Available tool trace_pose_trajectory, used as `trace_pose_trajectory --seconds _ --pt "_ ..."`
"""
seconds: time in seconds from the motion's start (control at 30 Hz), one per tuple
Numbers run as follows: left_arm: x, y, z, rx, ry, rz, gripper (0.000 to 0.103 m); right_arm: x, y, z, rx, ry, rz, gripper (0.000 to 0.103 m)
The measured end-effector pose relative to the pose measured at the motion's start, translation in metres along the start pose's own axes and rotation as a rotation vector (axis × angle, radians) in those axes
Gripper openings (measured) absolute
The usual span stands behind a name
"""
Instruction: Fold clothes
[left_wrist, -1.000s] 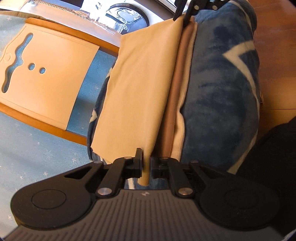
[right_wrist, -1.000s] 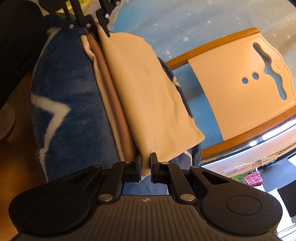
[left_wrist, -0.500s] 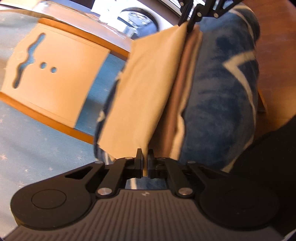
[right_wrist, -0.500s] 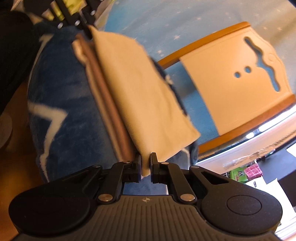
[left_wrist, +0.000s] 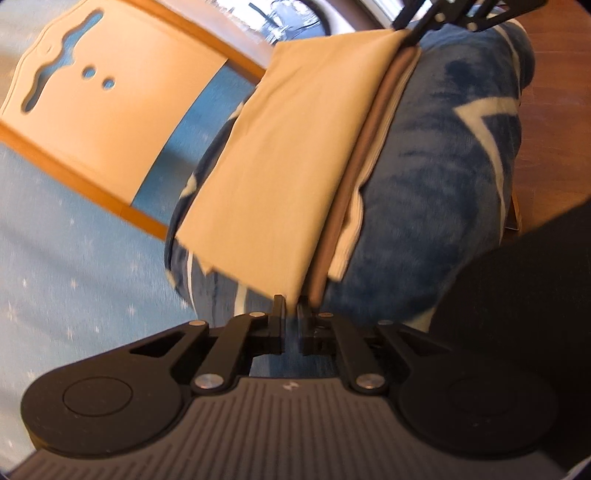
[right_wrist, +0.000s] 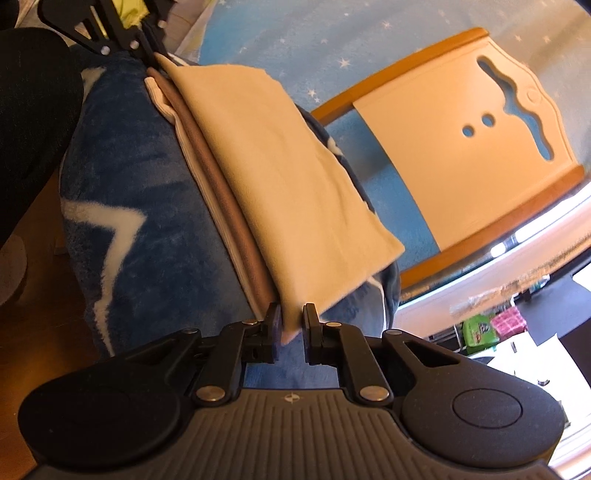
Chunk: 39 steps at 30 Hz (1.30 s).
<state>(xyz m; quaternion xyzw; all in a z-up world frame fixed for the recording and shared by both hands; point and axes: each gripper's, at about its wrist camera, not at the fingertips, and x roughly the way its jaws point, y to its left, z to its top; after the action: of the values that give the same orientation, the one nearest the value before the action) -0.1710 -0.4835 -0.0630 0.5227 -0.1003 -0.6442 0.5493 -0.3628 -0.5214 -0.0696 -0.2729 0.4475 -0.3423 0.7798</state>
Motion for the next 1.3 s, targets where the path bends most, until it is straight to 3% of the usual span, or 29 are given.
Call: trace_pose_trajectory --seconds 0.1,0.2,0.33,0.47,0.63,0.77,0.83,0.93,1.0,1.17,1.3 --pt "-0.004 0.007 -0.005 -0.064 0.023 0.007 0.006 -0.003 0.000 -0.008 0.057 0.028 0.011 0.012" --pt "-0.011 0.019 -0.007 -0.191 0.046 0.007 0.007 -0.013 -0.003 -0.011 0.176 0.027 0.030 0.012" --pt "-0.020 0.032 -0.006 -0.402 0.054 -0.011 0.027 -0.023 -0.013 -0.015 0.422 0.023 0.083 0.012" --pt "-0.027 0.040 -0.005 -0.589 0.055 -0.035 0.036 -0.021 -0.023 -0.020 0.663 0.060 0.150 0.018" --pt "-0.024 0.033 -0.003 -0.653 0.060 -0.076 0.048 -0.019 -0.040 -0.031 0.940 0.121 0.207 0.020" --pt "-0.026 0.028 -0.001 -0.661 0.029 -0.101 0.054 -0.022 -0.045 -0.023 1.002 0.123 0.216 0.022" --pt "-0.029 0.028 0.000 -0.671 0.010 -0.104 0.062 -0.023 -0.045 -0.017 1.032 0.127 0.229 0.025" --pt "-0.034 0.029 0.001 -0.704 -0.003 -0.110 0.069 -0.024 -0.045 -0.009 1.067 0.149 0.230 0.046" --pt "-0.036 0.029 0.002 -0.730 -0.007 -0.121 0.073 -0.024 -0.044 -0.003 1.080 0.179 0.213 0.078" --pt "-0.039 0.027 0.007 -0.774 -0.010 -0.134 0.088 -0.029 -0.042 0.013 1.045 0.190 0.187 0.099" --pt "-0.044 0.028 0.011 -0.809 -0.015 -0.105 0.101 -0.027 -0.044 0.019 1.026 0.183 0.210 0.101"
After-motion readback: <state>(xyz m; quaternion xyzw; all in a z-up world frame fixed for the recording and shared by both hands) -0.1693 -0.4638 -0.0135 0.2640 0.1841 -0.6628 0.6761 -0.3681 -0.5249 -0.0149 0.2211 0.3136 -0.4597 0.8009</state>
